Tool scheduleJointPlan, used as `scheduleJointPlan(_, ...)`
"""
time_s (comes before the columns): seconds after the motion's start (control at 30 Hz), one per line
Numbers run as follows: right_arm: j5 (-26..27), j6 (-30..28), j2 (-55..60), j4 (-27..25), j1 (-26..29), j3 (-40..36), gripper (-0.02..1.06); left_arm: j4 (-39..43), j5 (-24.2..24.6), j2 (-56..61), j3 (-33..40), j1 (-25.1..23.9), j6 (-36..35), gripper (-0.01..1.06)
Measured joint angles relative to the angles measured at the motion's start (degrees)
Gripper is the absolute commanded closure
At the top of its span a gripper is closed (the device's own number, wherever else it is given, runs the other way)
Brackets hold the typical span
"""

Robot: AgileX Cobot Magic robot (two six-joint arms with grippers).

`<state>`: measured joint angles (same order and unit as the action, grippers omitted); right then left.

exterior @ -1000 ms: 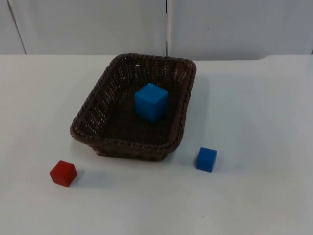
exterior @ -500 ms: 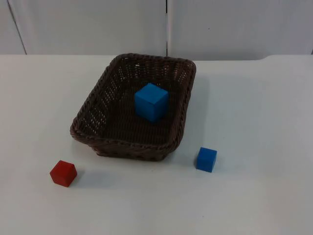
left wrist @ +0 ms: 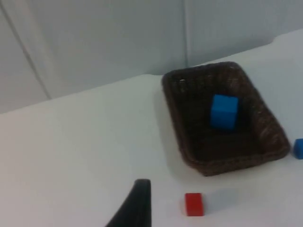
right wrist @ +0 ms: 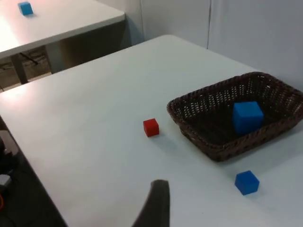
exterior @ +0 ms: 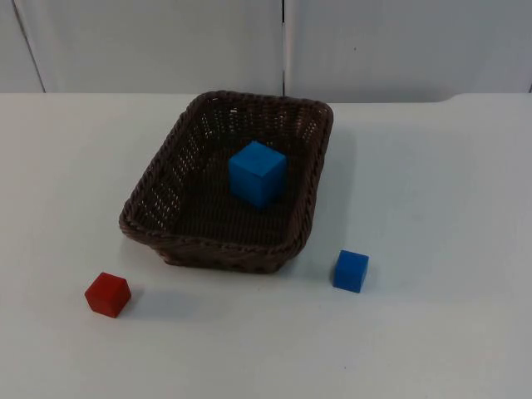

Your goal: Pick up the basket with the left hand and place the largest block into the basket with the right hand.

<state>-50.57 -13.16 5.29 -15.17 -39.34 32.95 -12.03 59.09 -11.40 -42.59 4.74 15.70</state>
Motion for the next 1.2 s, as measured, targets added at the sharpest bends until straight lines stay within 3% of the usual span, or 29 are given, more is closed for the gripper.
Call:
scheduleJointPlan(0.2,-3.6,1.5,-4.9,0.2,0.0,0.0,0.29,3.9,1.7,6.6,0.2,0.0,-4.6,0.10)
scheduleJointPlan(0.53,-10.3,4.6,-5.1,3.0,0.0,-0.5,0.29,6.9,4.2,11.2,8.4,0.0,-8.5,0.10)
scheduleJointPlan(0.8,-11.3,6.1,-5.1,4.4,0.0,-0.6,0.29,7.3,4.4,11.2,13.5,0.0,-9.6,0.10)
scheduleJointPlan(1.2,-11.5,6.6,-5.1,6.1,0.0,-1.8,0.29,7.4,3.1,11.2,13.9,0.0,-10.1,0.10)
